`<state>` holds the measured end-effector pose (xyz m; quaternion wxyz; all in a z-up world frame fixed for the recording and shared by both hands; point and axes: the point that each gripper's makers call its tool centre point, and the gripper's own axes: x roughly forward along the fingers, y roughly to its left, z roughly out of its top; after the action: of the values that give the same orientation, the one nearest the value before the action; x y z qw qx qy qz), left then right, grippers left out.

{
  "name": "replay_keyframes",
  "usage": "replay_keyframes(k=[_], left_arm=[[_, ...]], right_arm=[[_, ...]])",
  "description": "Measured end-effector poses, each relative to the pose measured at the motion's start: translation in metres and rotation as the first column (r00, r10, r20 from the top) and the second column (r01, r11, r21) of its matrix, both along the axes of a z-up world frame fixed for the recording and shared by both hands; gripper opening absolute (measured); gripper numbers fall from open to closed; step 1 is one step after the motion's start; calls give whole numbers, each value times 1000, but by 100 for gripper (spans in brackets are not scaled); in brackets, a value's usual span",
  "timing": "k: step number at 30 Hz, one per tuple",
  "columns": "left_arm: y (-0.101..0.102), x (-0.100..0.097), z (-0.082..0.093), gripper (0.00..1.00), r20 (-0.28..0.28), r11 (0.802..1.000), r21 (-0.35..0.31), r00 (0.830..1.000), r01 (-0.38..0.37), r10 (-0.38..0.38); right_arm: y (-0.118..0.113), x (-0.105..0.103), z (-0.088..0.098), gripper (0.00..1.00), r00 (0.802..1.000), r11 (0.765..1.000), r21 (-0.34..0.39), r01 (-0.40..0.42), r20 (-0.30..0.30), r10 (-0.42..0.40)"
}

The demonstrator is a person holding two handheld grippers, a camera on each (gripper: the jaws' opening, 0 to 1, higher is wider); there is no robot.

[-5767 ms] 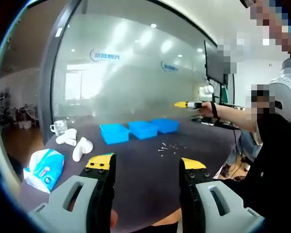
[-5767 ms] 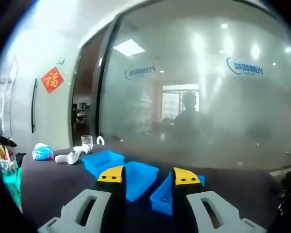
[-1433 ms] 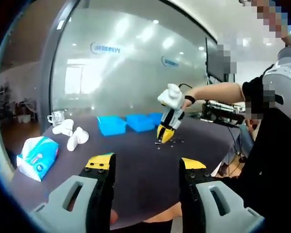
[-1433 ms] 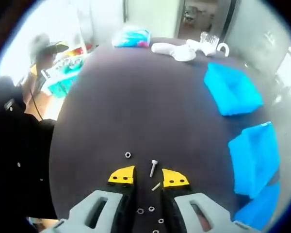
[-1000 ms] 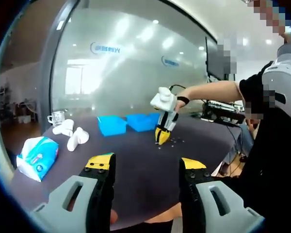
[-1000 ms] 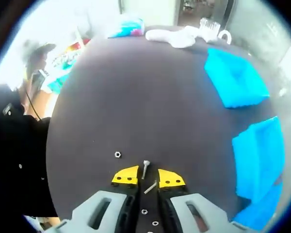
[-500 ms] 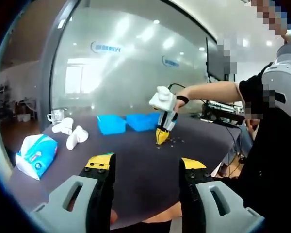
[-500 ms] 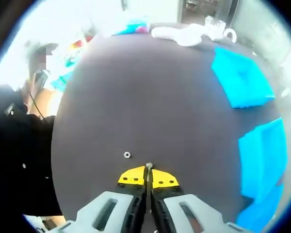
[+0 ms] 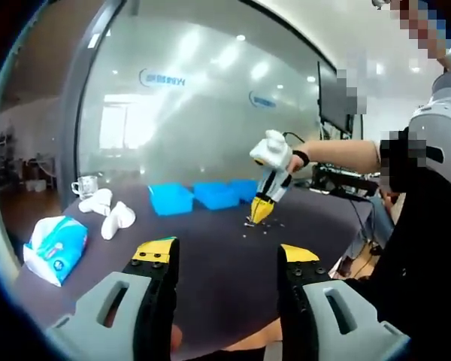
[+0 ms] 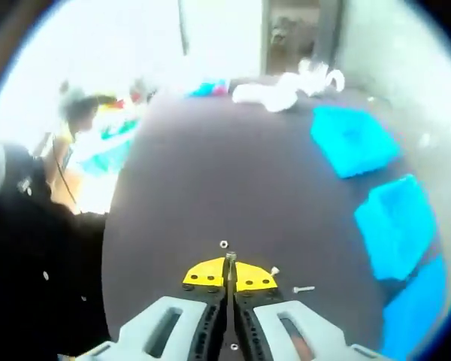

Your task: Sort the screws, nuts, and washers into the corresponding bins

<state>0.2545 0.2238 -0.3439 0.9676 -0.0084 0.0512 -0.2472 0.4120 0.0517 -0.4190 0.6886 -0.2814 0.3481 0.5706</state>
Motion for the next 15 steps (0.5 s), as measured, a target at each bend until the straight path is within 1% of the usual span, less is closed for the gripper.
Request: replay_keyframes(k=[3, 4, 7, 11, 12, 15], left_arm=[[-2, 2, 2, 51, 2, 1000, 1, 1000, 9, -9], [-2, 2, 3, 51, 3, 1000, 3, 1000, 11, -11], [-3, 4, 7, 51, 13, 1000, -1, 1000, 15, -15], [-5, 7, 13, 51, 23, 1000, -5, 1000, 20, -20], [-6, 7, 15, 51, 27, 1000, -5, 999, 21, -21], [-8, 8, 17, 51, 32, 1000, -5, 999, 26, -25]], right_arm=[[-8, 2, 16, 0, 998, 995, 89, 48, 26, -50], [-12, 1, 23, 0, 996, 989, 132, 69, 38, -75], [-25, 5, 40, 0, 986, 966, 222, 132, 68, -150], [-45, 4, 60, 0, 961, 915, 348, 205, 104, -255], [-50, 3, 65, 0, 953, 899, 378, 220, 113, -281], [-68, 1, 80, 0, 920, 842, 467, 271, 132, -369]])
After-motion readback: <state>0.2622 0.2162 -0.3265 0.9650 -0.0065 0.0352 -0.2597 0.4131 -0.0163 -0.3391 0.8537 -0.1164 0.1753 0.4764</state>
